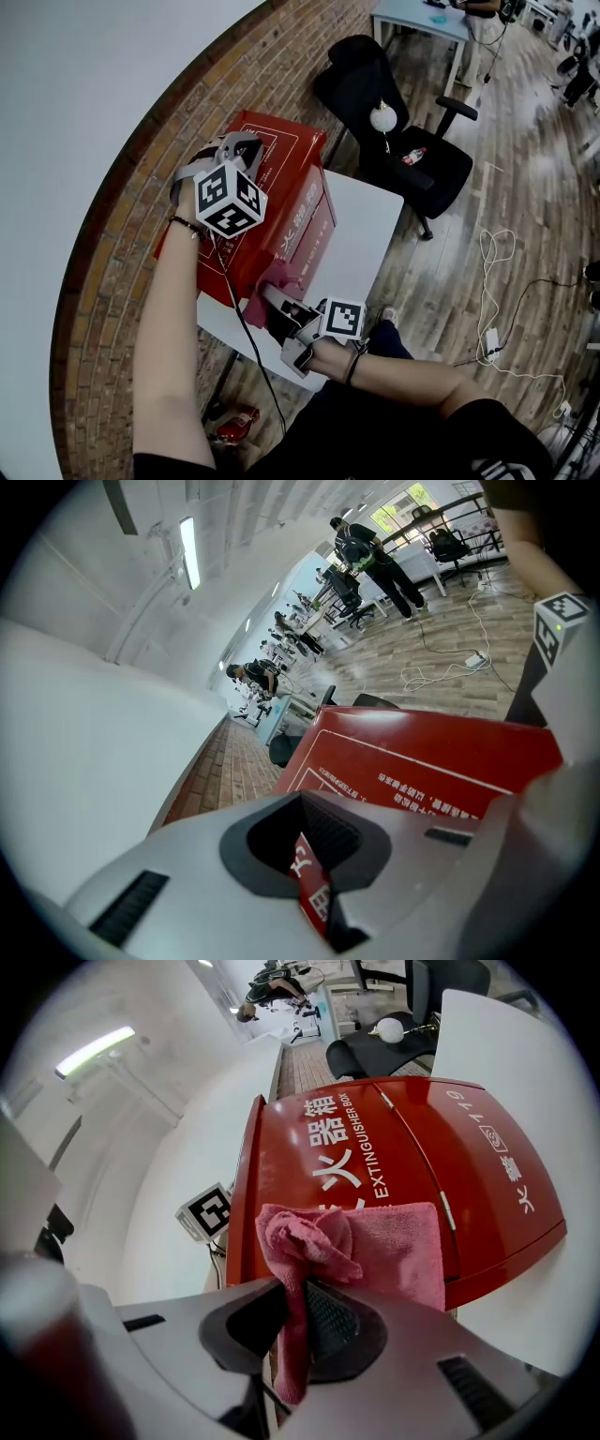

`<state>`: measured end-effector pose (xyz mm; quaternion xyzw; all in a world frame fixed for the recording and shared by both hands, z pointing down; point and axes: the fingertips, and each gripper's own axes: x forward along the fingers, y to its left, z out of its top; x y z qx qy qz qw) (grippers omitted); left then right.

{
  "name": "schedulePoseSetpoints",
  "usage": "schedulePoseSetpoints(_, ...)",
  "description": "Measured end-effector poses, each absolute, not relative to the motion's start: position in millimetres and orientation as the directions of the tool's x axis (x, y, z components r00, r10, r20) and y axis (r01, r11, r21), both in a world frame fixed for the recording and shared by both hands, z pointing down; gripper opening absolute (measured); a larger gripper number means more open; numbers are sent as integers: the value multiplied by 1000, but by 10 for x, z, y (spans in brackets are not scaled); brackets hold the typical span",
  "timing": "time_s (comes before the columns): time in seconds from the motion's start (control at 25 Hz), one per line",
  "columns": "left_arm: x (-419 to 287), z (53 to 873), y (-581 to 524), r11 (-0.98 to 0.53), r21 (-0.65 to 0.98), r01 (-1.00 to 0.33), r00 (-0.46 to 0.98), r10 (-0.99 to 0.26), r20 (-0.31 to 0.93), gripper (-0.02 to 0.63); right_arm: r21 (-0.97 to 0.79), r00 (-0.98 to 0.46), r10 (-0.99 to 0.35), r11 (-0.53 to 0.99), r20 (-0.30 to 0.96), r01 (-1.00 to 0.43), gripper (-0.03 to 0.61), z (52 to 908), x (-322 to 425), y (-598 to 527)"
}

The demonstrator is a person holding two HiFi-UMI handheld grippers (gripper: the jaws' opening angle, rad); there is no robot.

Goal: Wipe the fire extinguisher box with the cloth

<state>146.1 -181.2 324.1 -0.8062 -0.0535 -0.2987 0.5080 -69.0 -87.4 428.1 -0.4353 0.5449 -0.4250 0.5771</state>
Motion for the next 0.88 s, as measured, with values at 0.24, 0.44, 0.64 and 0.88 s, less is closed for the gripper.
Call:
schedulePoseSetpoints(0.24,1464,3238,-1807,-478,-786,391,815,-216,537,26,-949,44,-949,314,-313,37,64,4028,-715,-869)
schedulePoseSetpoints(0.44,1462,3245,-1809,-479,-786,391,815,-216,537,26,-931,44,-933,360,-358,52,64,3846,-731,-872)
schedulePoseSetpoints(0.64,1469,3232,-1814,-478,-786,391,816,-216,537,26,-929,40,-930,367,-365,52,64,3787,-732,-876)
schedulePoseSetpoints(0.88,1467,3238,-1817,-479,-785,393,814,-215,539,26,-931,8,-932,363,-363,-35,64,3779,-710,-834)
